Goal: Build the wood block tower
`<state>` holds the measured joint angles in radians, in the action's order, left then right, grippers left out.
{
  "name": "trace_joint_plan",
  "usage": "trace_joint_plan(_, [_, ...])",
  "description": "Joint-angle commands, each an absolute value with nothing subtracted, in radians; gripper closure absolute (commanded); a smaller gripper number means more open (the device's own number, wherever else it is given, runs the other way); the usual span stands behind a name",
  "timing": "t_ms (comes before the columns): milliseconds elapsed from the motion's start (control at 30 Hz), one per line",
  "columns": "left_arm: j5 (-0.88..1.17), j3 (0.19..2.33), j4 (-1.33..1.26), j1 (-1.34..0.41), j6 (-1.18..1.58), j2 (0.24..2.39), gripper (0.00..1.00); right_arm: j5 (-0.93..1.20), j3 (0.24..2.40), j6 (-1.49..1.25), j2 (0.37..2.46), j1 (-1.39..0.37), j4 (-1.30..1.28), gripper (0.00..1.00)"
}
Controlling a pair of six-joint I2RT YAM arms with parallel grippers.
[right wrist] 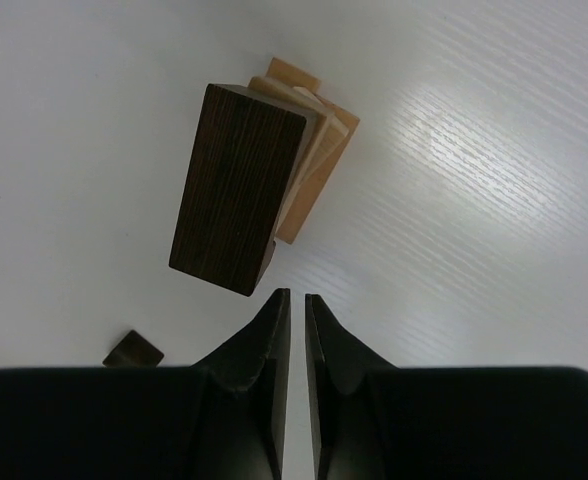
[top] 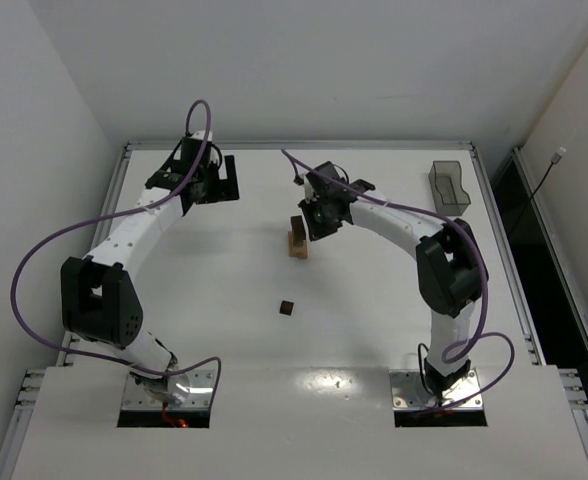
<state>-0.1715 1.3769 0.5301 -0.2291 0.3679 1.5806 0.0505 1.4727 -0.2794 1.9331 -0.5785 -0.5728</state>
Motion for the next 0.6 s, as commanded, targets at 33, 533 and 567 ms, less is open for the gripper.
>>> trace_joint_plan(33, [-0.170, 1.405, 0.509, -0.209, 0.377, 1.578, 0.00, 0.041, 1.519, -0.279, 1.937, -0.577, -0.552, 0.88])
trace_joint_plan(533, [-0.161, 1.396, 0.509, -0.209, 0.377, 1.578, 0.00, 0.060, 1.569, -0.279, 1.977, -0.577, -0.552, 0.85])
trace_joint_plan(567, [-0.161, 1.396, 0.509, -0.209, 0.377, 1.578, 0.00, 0.060, 1.569, -0.279, 1.977, -0.577, -0.552, 0.85])
